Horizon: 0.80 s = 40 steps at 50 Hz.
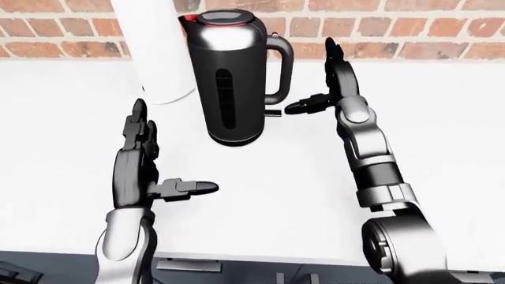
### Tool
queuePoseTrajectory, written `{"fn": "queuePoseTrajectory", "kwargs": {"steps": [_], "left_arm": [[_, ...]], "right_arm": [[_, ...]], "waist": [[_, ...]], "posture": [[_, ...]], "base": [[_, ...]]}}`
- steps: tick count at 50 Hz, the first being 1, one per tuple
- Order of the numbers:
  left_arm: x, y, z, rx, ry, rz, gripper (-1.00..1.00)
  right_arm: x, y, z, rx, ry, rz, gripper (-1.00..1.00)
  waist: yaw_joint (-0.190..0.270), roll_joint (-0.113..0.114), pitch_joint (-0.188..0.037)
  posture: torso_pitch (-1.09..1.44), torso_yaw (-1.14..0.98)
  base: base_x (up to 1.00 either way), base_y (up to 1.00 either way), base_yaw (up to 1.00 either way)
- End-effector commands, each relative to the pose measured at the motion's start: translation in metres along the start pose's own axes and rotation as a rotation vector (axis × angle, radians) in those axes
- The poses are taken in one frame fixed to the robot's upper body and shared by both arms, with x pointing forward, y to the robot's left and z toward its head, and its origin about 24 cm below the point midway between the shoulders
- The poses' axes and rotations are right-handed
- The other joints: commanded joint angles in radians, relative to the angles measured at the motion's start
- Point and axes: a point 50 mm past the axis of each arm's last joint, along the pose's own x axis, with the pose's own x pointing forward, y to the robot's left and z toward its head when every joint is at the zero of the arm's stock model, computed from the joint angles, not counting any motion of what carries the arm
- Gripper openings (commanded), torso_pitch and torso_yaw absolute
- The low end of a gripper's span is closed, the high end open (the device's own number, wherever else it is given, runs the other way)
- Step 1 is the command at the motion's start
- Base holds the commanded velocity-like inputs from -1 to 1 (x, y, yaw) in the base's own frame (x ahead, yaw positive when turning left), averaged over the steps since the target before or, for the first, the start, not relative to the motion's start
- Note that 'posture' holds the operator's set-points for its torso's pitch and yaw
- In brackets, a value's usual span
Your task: Press down the lever to turn on the electric kettle.
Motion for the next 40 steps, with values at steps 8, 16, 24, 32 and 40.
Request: {"fn": "queuePoseTrajectory", "kwargs": {"steps": [8,16,24,32,40], "left_arm": [[0.0,0.001,0.01,0.002,-0.078,0.004,1.0],[0.001,0.002,0.007,0.0,-0.075,0.007,1.0],[0.001,0.003,0.004,-0.001,-0.07,0.009,1.0],[0.004,0.003,0.004,0.002,-0.068,0.012,1.0],[0.004,0.004,0.003,-0.001,-0.069,0.01,1.0]], "right_arm": [[0.01,0.011,0.02,-0.006,-0.087,0.009,1.0],[0.011,0.011,0.027,0.011,-0.105,0.009,1.0],[0.016,0.013,0.024,0.014,-0.096,0.014,1.0],[0.023,0.019,0.021,0.029,-0.075,0.017,1.0],[0.026,0.021,0.012,-0.003,-0.019,-0.01,1.0]], "waist": [[0.0,0.004,-0.024],[0.002,0.006,-0.019],[0.001,0.006,-0.02],[-0.001,0.009,-0.023],[-0.001,0.01,-0.025]], "posture": [[0.0,0.0],[0.0,0.0],[0.0,0.0],[0.0,0.0],[0.0,0.0]], "base": [[0.0,0.0,0.0],[0.0,0.0,0.0],[0.0,0.0,0.0],[0.0,0.0,0.0],[0.0,0.0,0.0]]}}
